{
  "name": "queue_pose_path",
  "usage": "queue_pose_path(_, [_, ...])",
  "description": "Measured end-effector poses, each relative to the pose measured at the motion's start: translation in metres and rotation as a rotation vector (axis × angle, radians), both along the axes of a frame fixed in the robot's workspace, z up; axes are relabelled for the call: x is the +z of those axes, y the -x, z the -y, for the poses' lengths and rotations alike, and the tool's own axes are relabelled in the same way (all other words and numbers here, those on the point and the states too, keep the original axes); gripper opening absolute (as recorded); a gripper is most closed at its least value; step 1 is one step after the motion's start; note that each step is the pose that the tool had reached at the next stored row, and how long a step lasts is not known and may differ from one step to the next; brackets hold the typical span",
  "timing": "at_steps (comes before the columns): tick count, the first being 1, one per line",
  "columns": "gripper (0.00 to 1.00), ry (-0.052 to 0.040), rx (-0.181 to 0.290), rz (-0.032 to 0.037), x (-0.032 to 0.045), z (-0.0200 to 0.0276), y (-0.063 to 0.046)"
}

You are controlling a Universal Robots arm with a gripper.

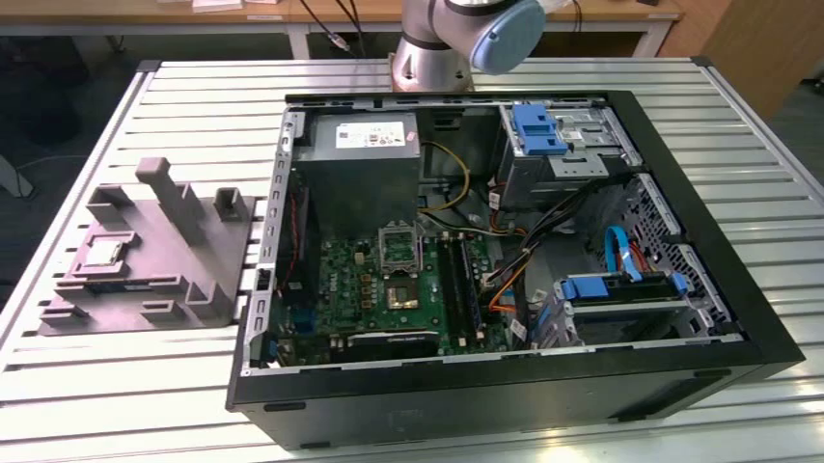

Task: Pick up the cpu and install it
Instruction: 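Reach for the cpu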

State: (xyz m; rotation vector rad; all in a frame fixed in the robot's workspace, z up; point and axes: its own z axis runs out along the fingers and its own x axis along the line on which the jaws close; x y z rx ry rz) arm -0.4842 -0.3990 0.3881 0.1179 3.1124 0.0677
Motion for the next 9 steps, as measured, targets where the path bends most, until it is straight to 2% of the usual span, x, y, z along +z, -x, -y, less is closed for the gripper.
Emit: queue_pose_path(9, [0.11, 0.0, 0.0, -0.0001, 0.0, 0.0, -0.0068])
